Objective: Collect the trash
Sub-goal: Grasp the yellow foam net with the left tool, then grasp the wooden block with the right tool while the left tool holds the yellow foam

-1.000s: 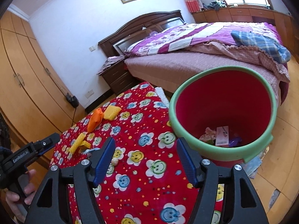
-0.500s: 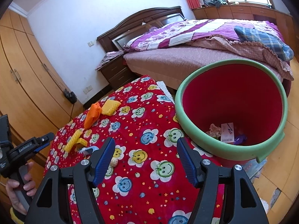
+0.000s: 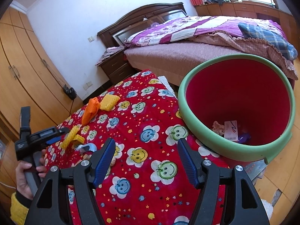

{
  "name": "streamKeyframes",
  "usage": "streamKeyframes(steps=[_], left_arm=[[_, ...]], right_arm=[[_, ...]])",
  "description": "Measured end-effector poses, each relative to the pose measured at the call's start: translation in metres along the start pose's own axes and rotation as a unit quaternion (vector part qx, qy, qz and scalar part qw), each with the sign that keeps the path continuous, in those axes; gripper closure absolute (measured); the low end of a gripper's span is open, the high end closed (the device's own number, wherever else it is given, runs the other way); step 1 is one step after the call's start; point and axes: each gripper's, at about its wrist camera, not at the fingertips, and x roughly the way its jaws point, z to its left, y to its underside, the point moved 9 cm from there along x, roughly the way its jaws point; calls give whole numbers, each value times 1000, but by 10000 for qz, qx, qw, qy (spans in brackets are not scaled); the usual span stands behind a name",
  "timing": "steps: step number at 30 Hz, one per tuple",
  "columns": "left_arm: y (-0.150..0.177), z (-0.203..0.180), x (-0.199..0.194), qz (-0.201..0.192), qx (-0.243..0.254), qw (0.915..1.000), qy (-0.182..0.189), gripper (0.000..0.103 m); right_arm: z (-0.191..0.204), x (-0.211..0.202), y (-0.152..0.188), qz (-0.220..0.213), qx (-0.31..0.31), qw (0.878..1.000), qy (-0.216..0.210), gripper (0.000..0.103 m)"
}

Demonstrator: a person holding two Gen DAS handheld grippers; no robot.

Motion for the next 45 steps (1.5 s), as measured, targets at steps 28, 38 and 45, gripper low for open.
streamKeyframes(steps=[28,38,45], left_arm=[[28,-4,-8,297,-1647,9727,1611,90],[31,-2,-52,-125,-1310,9783,1601,92],[37,17,-81,-640,-981,9879,1017,92]], right_arm=[[2,6,6,93,-10,9999,-112,33],[33,10,6,180,-402,9987,-247,33],[80,31,17,442,-865,9942,-467,33]])
